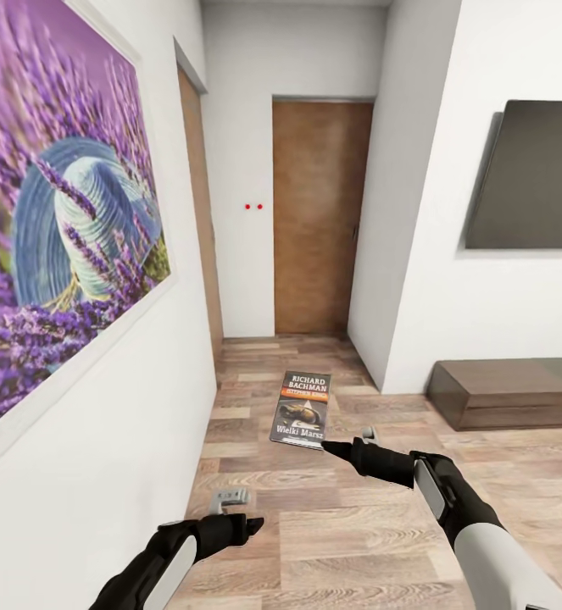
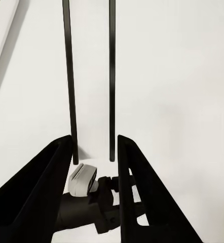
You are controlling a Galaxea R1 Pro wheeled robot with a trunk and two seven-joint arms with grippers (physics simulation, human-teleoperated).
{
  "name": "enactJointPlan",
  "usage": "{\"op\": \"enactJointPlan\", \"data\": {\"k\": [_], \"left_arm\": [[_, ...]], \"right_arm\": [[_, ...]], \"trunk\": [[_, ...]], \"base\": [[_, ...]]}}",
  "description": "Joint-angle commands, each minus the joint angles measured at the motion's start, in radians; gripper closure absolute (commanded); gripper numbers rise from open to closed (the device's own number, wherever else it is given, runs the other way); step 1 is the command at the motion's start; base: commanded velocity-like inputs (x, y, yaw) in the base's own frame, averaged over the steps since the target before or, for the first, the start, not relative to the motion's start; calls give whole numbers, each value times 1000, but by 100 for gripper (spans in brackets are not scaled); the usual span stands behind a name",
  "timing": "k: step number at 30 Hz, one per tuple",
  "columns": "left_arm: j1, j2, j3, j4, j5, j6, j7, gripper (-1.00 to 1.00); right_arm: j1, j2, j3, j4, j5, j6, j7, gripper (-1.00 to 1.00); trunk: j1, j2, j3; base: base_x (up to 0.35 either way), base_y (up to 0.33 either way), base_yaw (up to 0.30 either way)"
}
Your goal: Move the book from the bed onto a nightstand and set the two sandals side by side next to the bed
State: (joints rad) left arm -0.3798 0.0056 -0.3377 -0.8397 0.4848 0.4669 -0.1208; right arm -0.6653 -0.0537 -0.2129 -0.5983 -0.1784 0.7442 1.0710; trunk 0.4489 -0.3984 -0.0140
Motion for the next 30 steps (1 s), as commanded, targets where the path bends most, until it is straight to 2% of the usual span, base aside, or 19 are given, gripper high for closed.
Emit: {"op": "enactJointPlan", "data": {"k": [1,17,30], "left_arm": [[-1,1,-1,-1,3,4,0,-100],[-1,1,-1,-1,2,4,0,-100],[-1,1,-1,-1,2,4,0,-100]], "right_arm": [[-1,0,-2,0,-7,7,1,100],[-1,0,-2,0,-8,7,1,100],[0,0,-3,0,-9,7,1,100]], "trunk": [[1,-2,-1],[1,-2,-1],[1,-2,-1]], "base": [[330,-53,0],[305,-148,0],[279,-92,-6]]}}
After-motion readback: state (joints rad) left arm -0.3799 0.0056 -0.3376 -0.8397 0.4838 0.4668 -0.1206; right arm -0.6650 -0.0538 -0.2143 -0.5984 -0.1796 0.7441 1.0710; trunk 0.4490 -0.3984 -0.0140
